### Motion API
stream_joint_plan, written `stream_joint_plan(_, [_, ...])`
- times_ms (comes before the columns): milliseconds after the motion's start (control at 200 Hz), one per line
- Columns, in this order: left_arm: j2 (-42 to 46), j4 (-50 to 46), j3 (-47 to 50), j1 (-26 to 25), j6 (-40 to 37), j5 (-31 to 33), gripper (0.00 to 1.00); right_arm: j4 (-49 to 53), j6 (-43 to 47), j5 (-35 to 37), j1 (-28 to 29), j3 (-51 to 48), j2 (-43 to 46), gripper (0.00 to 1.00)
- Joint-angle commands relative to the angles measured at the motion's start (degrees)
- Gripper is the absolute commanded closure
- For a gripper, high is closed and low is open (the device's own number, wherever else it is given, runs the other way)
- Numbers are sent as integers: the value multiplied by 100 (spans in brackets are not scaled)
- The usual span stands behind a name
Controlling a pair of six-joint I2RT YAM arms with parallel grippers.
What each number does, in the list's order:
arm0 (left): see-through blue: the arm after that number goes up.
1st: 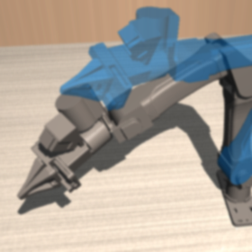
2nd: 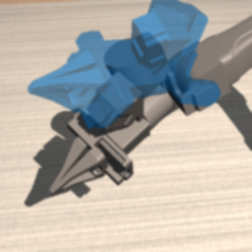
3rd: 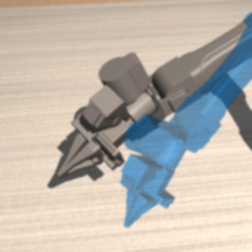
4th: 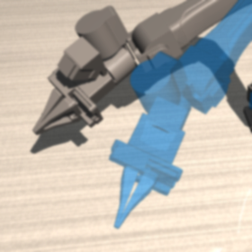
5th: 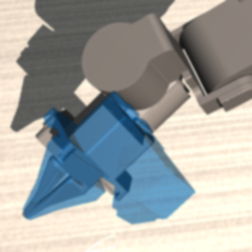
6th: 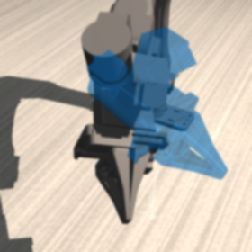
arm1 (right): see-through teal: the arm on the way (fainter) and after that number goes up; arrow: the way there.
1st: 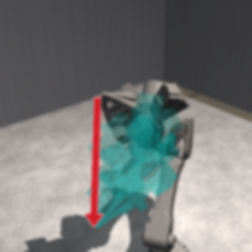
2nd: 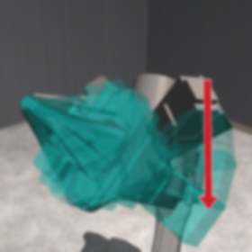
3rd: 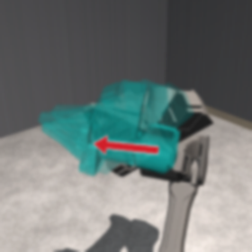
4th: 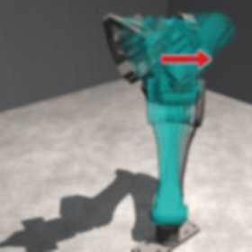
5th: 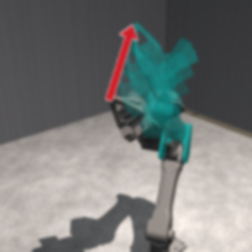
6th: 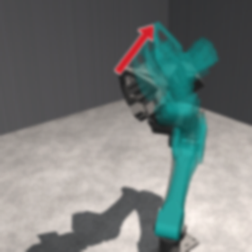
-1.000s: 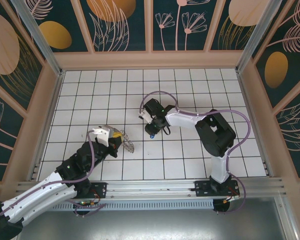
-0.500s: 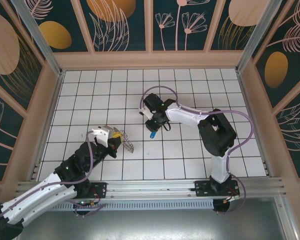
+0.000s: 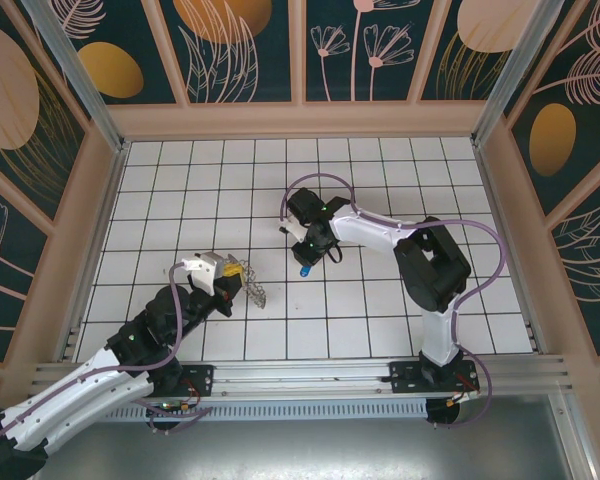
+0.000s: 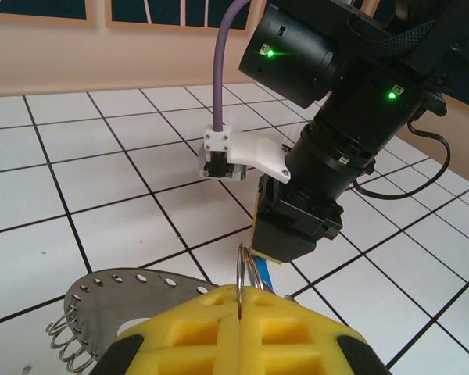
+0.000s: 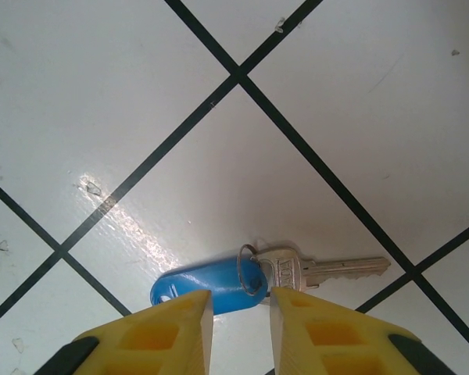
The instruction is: Put the keys on the keyring
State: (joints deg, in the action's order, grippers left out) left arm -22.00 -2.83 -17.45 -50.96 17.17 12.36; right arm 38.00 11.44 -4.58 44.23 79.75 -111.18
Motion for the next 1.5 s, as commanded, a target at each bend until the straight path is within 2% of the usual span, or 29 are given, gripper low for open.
stream_joint_plan(0, [22,204,-136,-10,-79,-71,100,88,-35,-123,-45,7,-124,75])
stream_joint_plan(535, [103,173,-118,-4,-59,-28,100,-116,20,-200,-129,-99,-318,73])
stream_joint_plan(1046, [163,98,-151,-8,-31,-11,100,-221,40,-271,-170,-176,-346,87])
stream_joint_plan(1351, [232,55,-153,-5,-5,8,100,-290,60,-373,-202,-261,-328,88])
stream_joint_plan(1496, [234,46,-153,-10,-1,12,100,-355,60,-359,-228,-314,-165,100])
